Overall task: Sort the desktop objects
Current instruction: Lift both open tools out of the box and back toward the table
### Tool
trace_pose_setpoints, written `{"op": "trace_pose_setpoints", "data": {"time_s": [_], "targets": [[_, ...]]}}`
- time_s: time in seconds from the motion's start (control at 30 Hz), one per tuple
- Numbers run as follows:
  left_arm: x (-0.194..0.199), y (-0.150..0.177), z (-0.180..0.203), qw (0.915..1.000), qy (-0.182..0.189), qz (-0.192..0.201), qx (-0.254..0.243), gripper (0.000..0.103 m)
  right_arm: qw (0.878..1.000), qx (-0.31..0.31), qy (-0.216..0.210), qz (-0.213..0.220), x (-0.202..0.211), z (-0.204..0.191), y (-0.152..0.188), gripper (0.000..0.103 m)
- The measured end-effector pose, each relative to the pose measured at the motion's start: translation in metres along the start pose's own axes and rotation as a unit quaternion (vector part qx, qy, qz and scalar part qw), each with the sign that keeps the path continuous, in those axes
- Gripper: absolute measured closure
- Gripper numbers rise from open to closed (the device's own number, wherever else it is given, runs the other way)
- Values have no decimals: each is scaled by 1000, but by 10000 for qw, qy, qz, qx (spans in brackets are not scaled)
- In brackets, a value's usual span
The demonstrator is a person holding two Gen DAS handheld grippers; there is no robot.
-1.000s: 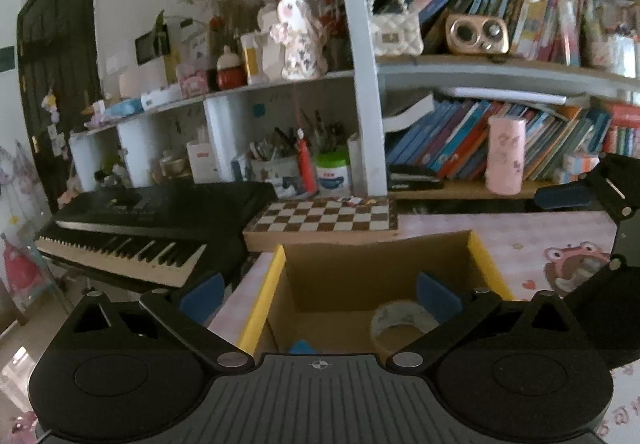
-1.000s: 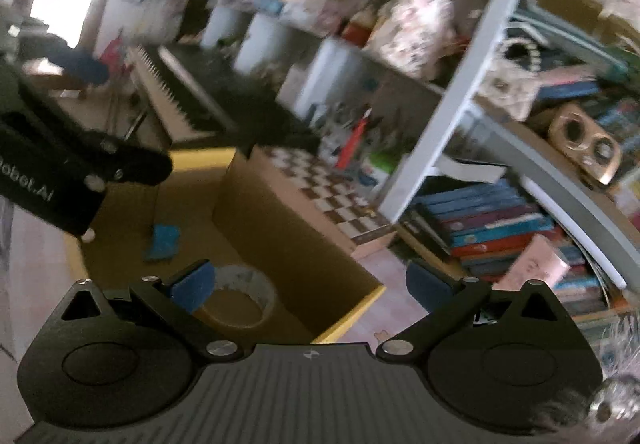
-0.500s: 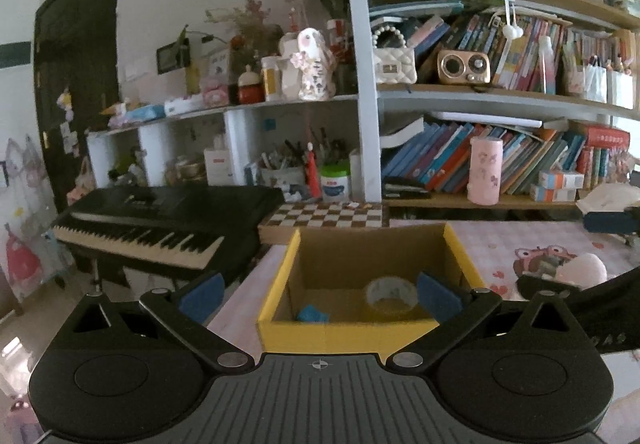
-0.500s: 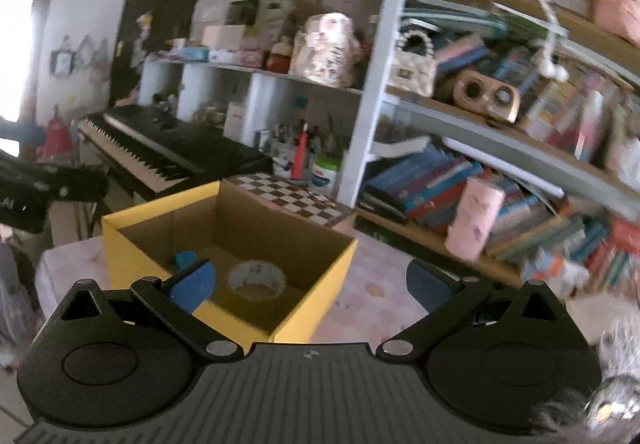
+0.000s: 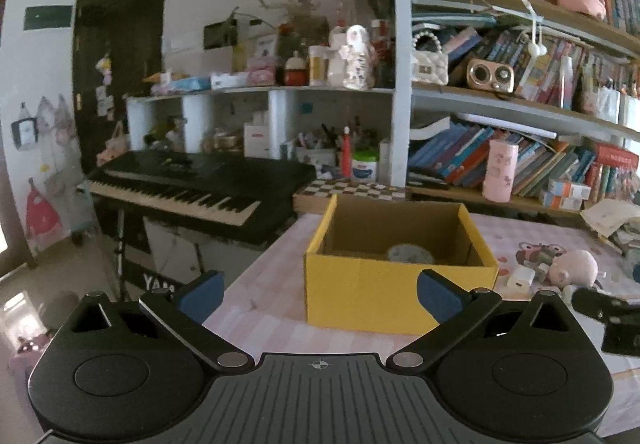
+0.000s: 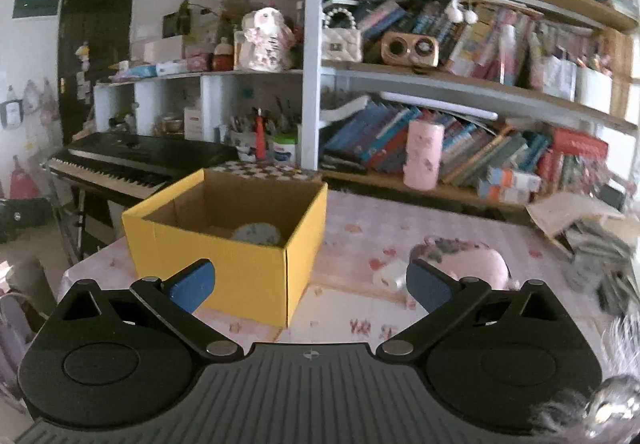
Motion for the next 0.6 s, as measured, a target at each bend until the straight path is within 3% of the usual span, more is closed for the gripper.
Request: {"op": "trace_pose_setpoints", "data": {"time_s": [0.37,0.6], "targets": [[31,38,18,9998,144,-100,19,0,9990,382,83,-216,45,-17,47,1],[36,80,47,9969,502,-612,-29,0,9953,789,209,-513,67,-15,85,1]]}}
Point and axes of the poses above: each gripper's, at about its wrist camera, not at the fingertips, and x roughly against the way its jaws point, z to its right, y to its underside, the point moved 10 cm from there along -x, roughly the way its jaws point, and after that the axes turned 3 degrees about y, right-handed, at the moved point
